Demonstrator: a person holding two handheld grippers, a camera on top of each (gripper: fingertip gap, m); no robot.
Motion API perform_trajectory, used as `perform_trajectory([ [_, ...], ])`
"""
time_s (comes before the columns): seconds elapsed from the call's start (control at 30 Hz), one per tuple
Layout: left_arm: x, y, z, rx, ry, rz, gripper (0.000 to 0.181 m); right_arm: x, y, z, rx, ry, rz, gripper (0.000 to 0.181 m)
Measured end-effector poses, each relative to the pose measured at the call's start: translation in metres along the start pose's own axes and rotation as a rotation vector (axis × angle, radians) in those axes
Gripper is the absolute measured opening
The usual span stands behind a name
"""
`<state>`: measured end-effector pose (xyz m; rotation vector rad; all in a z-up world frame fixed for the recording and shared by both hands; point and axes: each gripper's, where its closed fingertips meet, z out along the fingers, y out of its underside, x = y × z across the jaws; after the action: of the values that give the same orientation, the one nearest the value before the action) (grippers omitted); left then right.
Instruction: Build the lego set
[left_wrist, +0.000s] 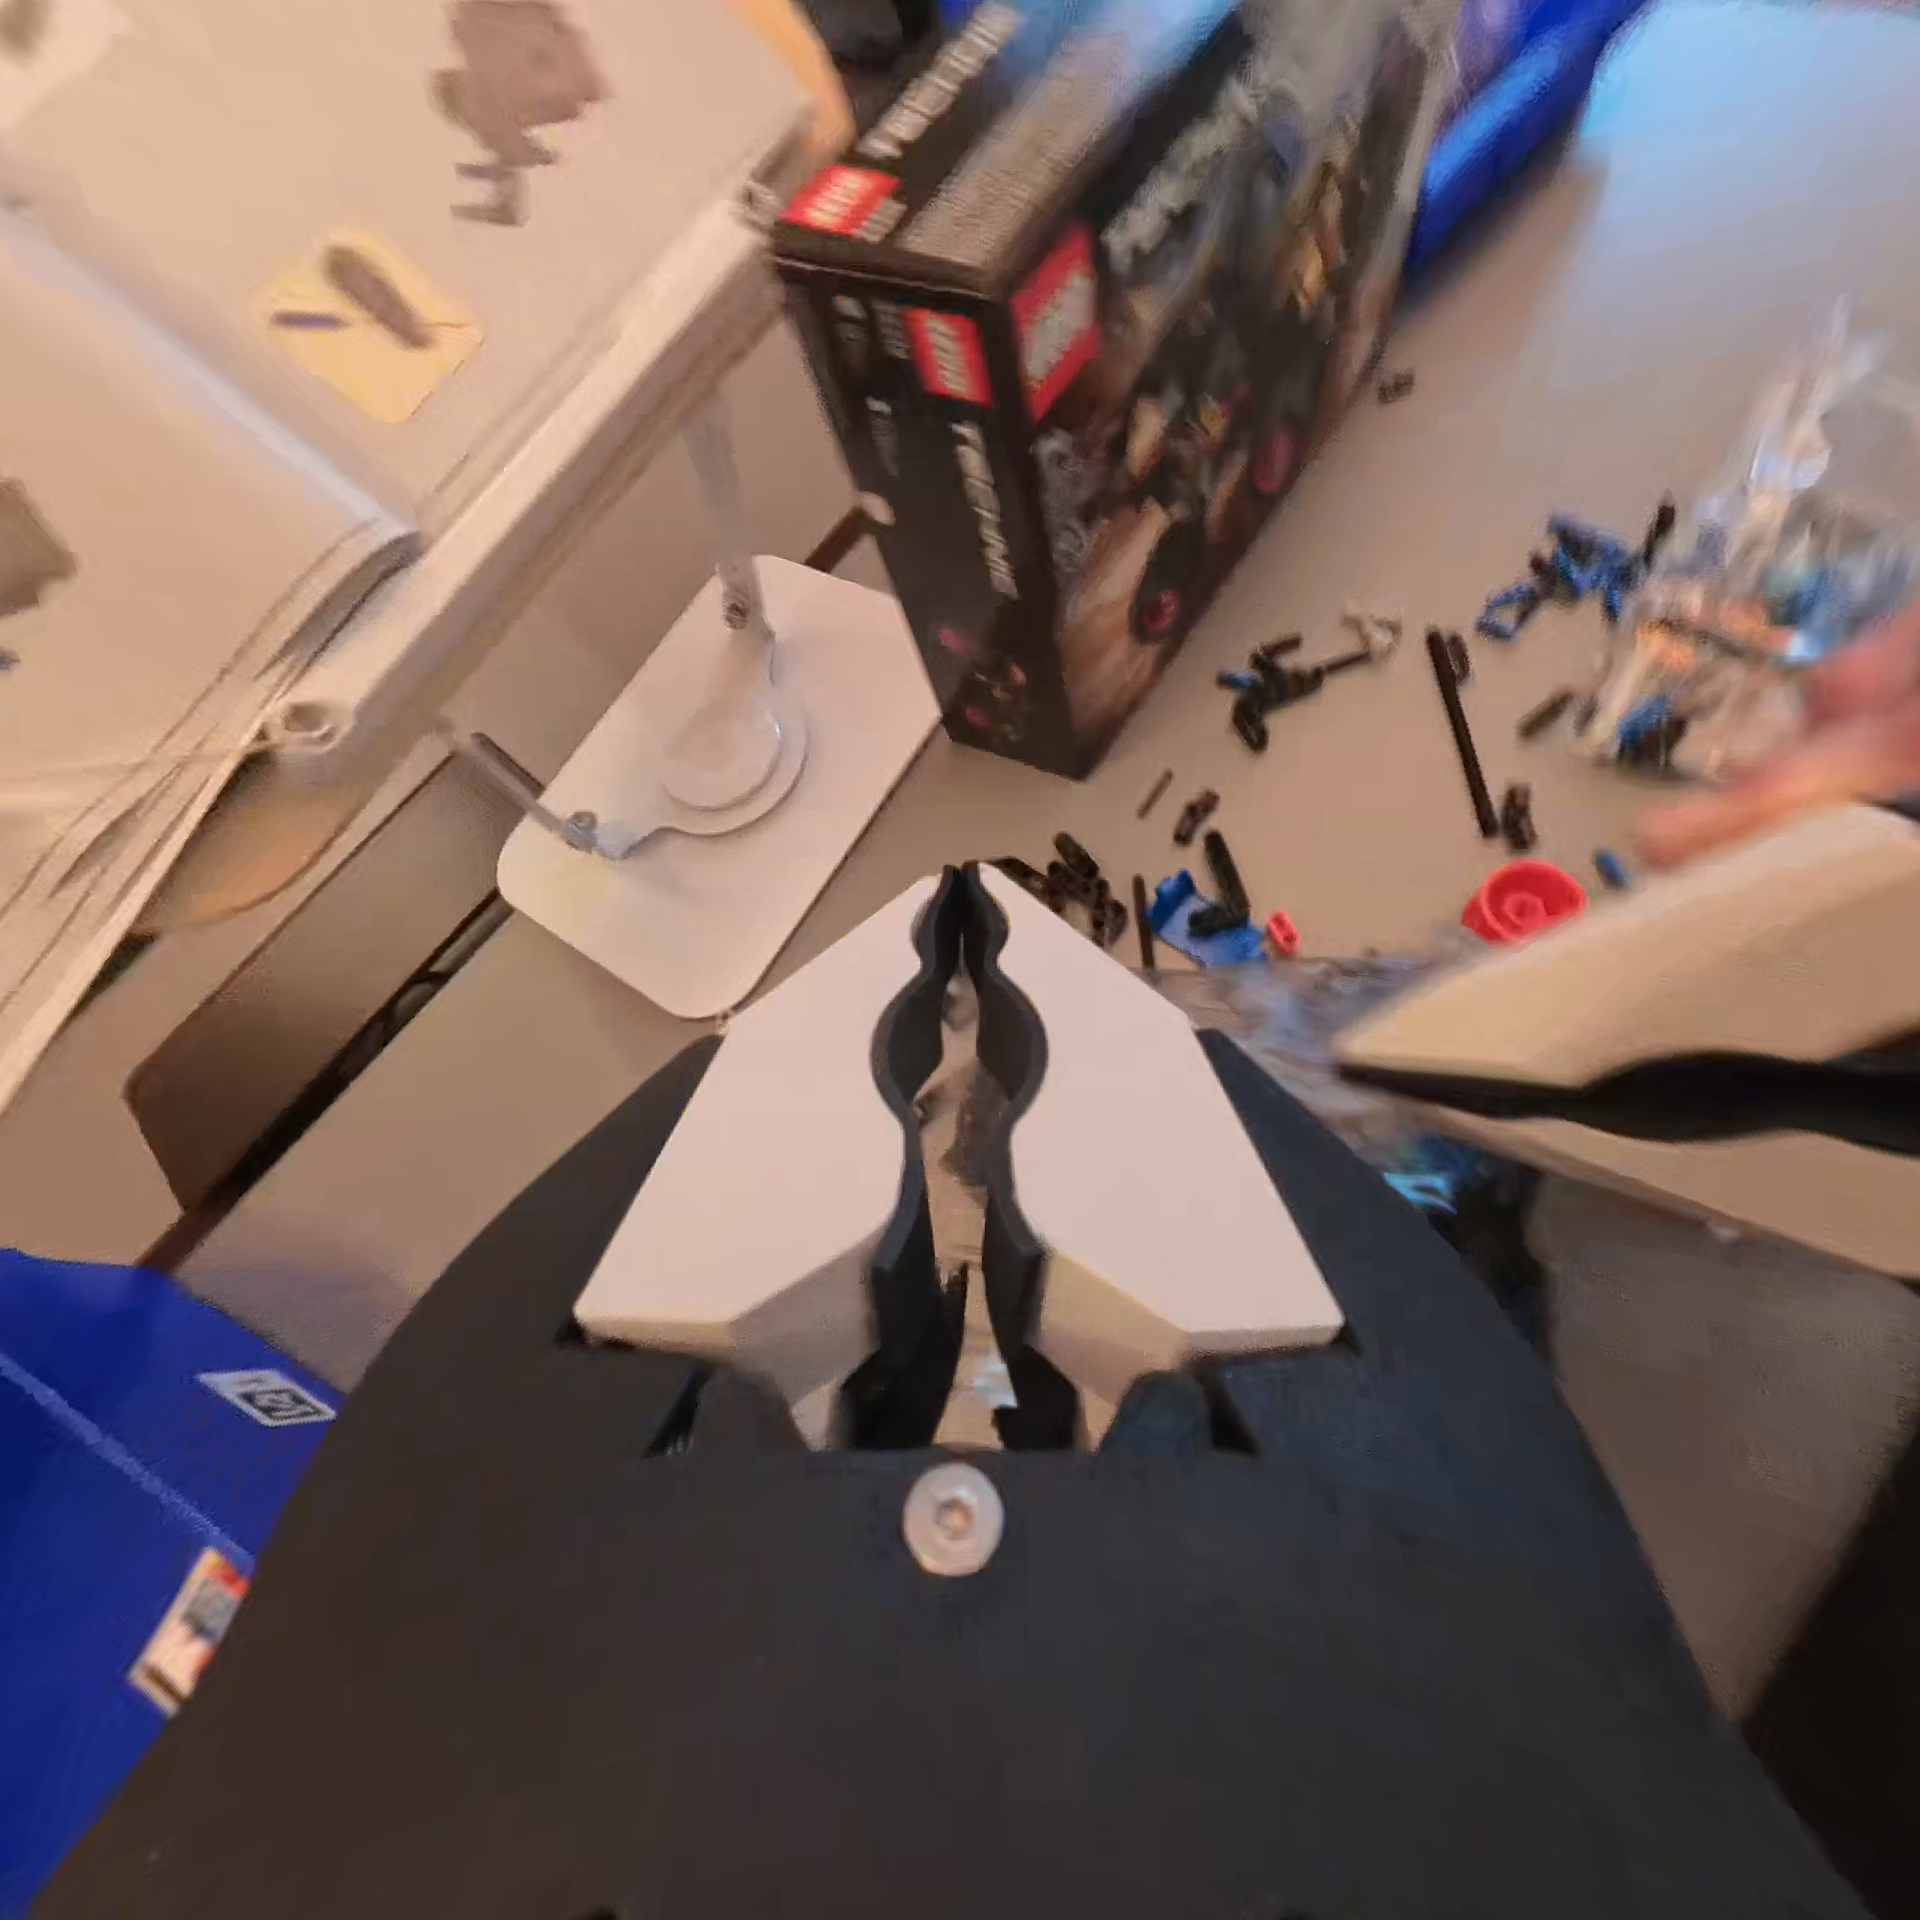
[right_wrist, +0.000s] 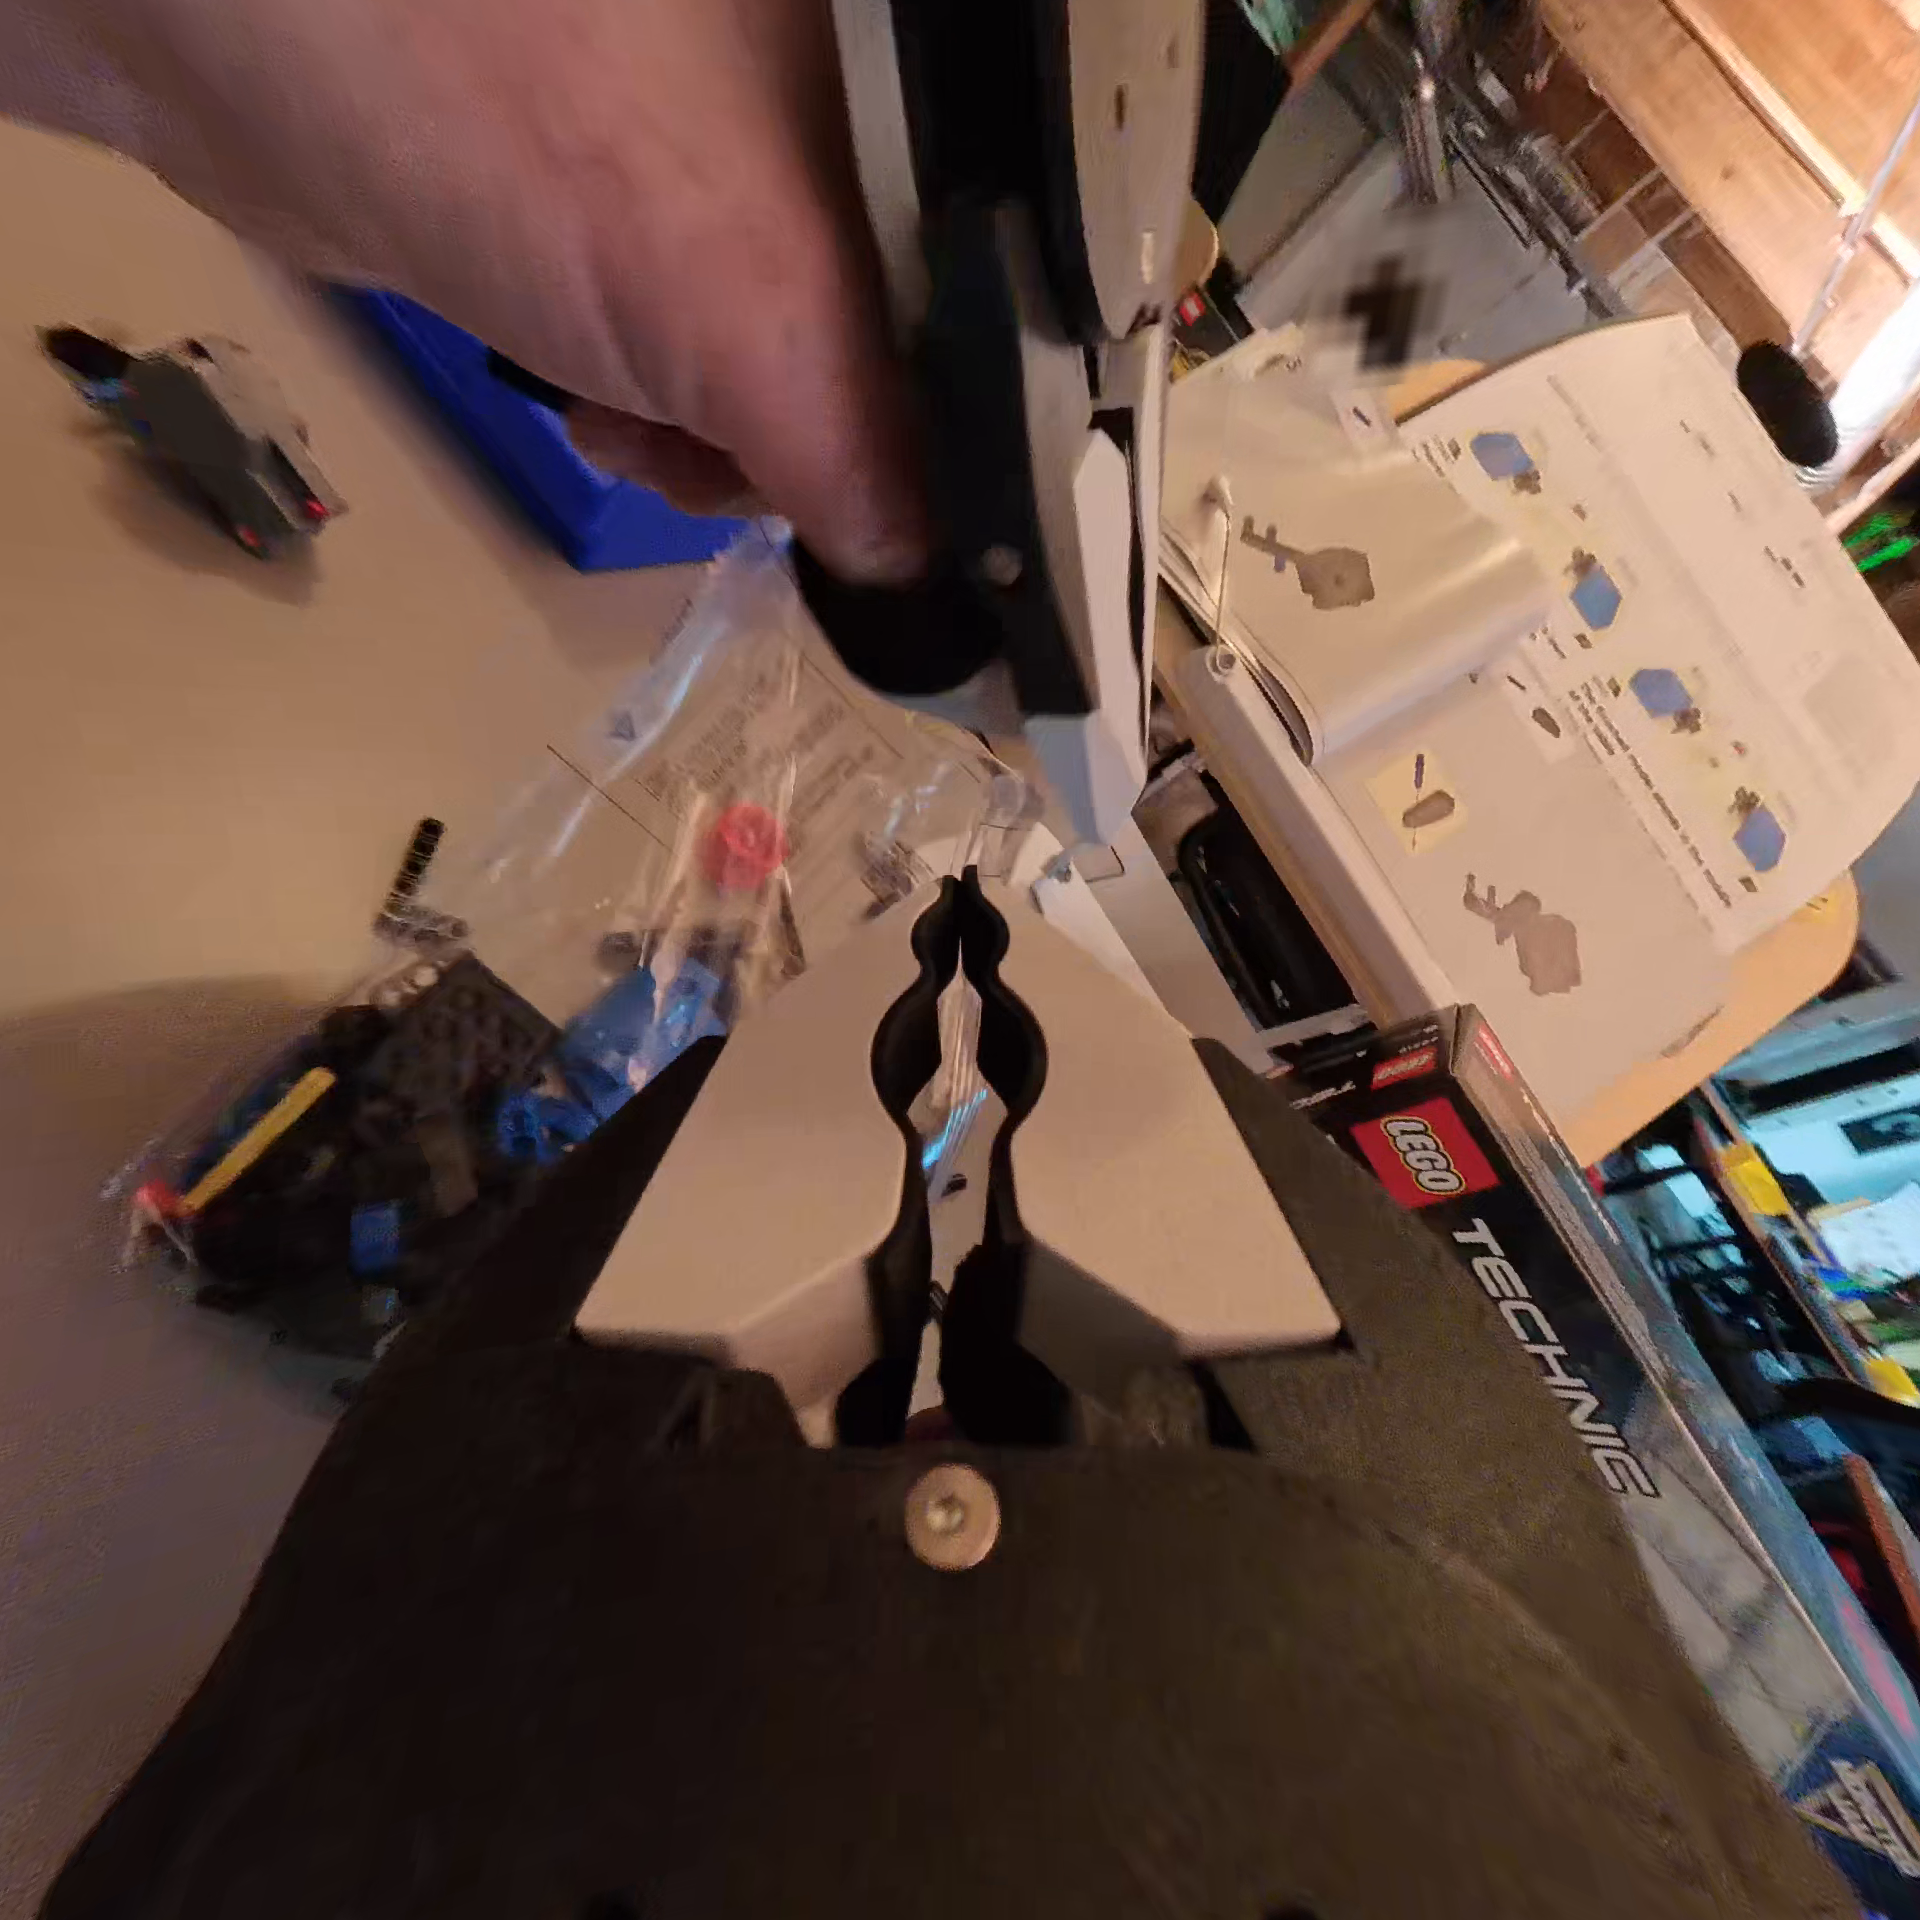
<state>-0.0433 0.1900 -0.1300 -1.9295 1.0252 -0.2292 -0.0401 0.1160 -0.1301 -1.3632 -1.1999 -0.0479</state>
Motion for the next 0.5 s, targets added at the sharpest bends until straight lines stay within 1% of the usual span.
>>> perform_trajectory([
  [0.03,-0.011,-0.001,-0.002,0.020,-0.017,-0.032,0.000,-0.004,-0.002,-0.004,0.008,-0.010,-0.010,0.000],
  [0.1,-0.026,-0.004,-0.008,0.029,-0.057,-0.031,0.000,-0.011,0.002,-0.009,0.014,-0.034,-0.014,0.000],
  [0.2,-0.048,-0.004,-0.015,0.025,-0.103,-0.025,0.000,-0.004,0.004,-0.022,0.049,-0.034,0.042,0.000],
  [0.23,-0.051,-0.002,-0.017,0.023,-0.093,-0.025,0.000,-0.002,0.003,-0.027,0.069,-0.045,0.064,0.000],
  [0.27,-0.039,-0.003,-0.018,0.037,0.001,-0.025,0.000,0.000,0.002,-0.030,0.086,-0.061,0.094,0.000],
  [0.3,-0.018,-0.008,-0.022,0.071,0.122,0.011,0.000,0.001,0.003,-0.033,0.100,-0.084,0.116,0.000],
  [0.33,-0.003,-0.013,-0.027,0.102,0.179,0.075,0.000,0.002,0.004,-0.035,0.118,-0.104,0.134,0.000],
  [0.4,0.019,-0.016,-0.037,0.109,0.220,0.218,0.003,0.012,0.004,-0.040,0.156,-0.135,0.208,0.000],
  [0.43,0.028,-0.021,-0.041,0.130,0.223,0.280,0.012,0.016,0.004,-0.043,0.172,-0.152,0.235,0.000],
  [0.5,0.051,-0.033,-0.051,0.170,0.281,0.366,0.019,0.024,0.003,-0.047,0.189,-0.163,0.265,0.000],
])
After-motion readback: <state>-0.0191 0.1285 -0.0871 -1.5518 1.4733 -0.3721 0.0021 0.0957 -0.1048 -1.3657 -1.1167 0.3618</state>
